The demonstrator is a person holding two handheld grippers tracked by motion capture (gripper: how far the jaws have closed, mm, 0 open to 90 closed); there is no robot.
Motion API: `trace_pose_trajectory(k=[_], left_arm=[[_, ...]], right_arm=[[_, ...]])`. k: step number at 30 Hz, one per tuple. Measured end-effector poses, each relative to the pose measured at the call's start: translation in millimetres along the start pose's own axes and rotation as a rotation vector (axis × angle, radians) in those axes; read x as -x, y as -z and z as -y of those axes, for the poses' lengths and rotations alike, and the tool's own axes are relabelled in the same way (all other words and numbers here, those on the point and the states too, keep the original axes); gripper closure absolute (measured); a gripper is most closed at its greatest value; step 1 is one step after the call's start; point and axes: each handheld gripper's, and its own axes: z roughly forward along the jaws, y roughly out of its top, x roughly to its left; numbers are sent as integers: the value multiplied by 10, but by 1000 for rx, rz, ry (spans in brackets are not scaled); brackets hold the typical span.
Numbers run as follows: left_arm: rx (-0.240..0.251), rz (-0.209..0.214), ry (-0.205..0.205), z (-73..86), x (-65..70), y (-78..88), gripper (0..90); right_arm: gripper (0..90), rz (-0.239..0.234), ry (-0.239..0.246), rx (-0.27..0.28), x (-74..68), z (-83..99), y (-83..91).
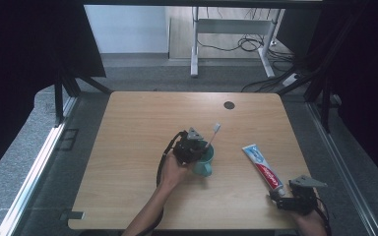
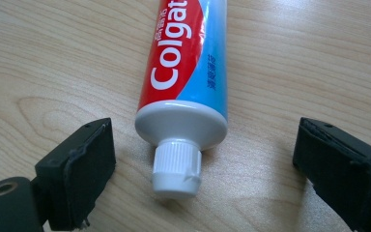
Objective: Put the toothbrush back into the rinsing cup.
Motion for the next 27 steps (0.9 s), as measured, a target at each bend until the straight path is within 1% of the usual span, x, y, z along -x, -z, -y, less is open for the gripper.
trace_pose_trajectory(k=[3,5,6,9,12,16,20,21,27], left_arm=[[-10,2,2,-2,-7,-11,826],[-26,3,17,-10,-12,-18,823],[-26,3,17,-10,-12,-18,814],[-52,2,18,-25,-16,-24,781],[-55,3,17,-24,-20,-26,765],[-59,6,28,-23,-16,-30,725],[-53,0,17,-28,-5,-29,672],[-53,-4,22,-29,2,-25,659],[-43,-5,5,-38,3,9,577]], right_arm=[[74,0,0,0,0,0,0],[74,0,0,0,0,0,0],[74,0,0,0,0,0,0],[74,0,0,0,-1,0,0],[74,0,0,0,0,0,0],[74,0,0,0,0,0,0],[74,0,0,0,0,0,0],[74,0,0,0,0,0,0],[74,0,0,0,0,0,0]])
